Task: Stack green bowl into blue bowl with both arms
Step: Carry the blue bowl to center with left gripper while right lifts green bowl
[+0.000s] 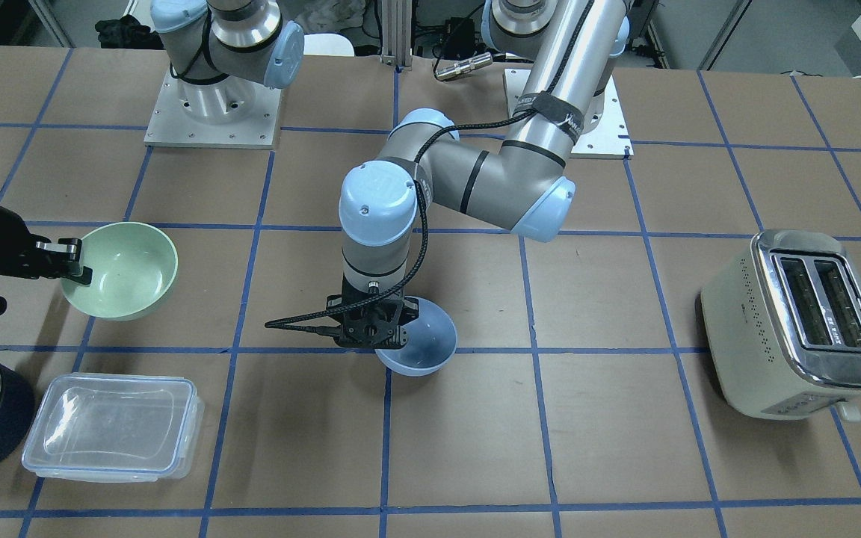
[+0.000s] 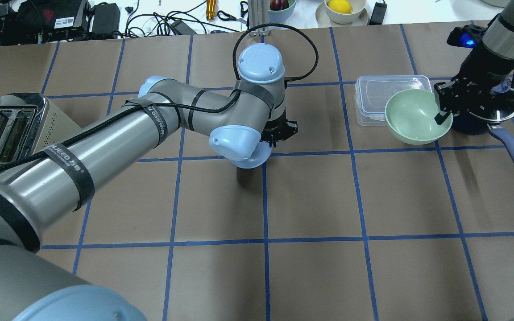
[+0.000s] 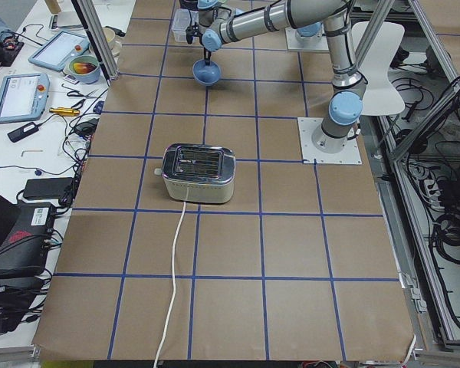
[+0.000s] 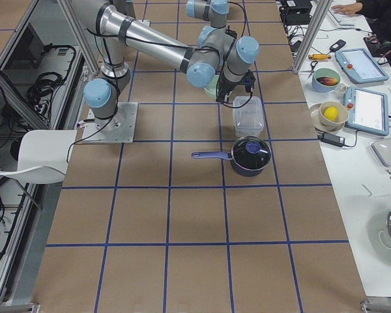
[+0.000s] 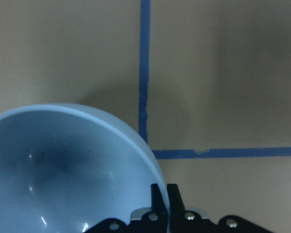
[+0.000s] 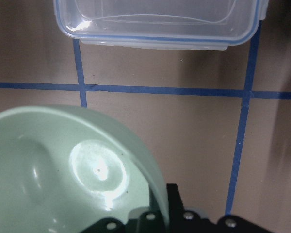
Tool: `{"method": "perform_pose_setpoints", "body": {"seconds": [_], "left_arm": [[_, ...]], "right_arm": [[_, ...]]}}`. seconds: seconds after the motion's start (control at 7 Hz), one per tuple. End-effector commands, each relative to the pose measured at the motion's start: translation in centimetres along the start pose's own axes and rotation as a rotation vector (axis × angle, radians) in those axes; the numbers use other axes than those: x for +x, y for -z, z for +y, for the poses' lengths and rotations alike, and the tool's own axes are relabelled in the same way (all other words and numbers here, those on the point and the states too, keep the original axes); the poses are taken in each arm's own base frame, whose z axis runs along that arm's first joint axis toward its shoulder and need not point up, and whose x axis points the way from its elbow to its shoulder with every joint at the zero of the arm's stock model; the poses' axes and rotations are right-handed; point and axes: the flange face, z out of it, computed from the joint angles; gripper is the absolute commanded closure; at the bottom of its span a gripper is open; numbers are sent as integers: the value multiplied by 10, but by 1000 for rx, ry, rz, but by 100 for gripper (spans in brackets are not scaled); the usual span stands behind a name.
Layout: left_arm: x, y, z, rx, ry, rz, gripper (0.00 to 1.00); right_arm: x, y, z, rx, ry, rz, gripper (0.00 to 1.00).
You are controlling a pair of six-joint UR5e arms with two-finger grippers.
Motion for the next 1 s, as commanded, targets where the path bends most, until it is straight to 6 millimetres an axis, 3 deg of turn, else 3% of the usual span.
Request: {"method": "perform_pose_setpoints", "body": {"seconds": [0.0, 0.14, 0.29, 0.43, 0.71, 0.86], "left_arm": [[12, -11, 3, 15, -24, -51, 18], [13, 5, 3, 37, -24, -41, 0], [6, 37, -1, 69, -27, -28, 0], [-19, 65, -10, 60, -61, -37, 0], [-123, 127, -29, -6, -84, -60, 0], [-172, 162, -24, -47, -99, -75, 0]], "right_arm": [[-1, -1, -1, 0, 5, -11, 100], [-2, -1, -1, 3, 5, -20, 100], [-12, 4, 0, 19, 4, -31, 100], [-46, -3, -6, 29, 51, -72, 100], [-105, -14, -11, 28, 50, -57, 100], [-149, -19, -14, 64, 42, -36, 100]]}}
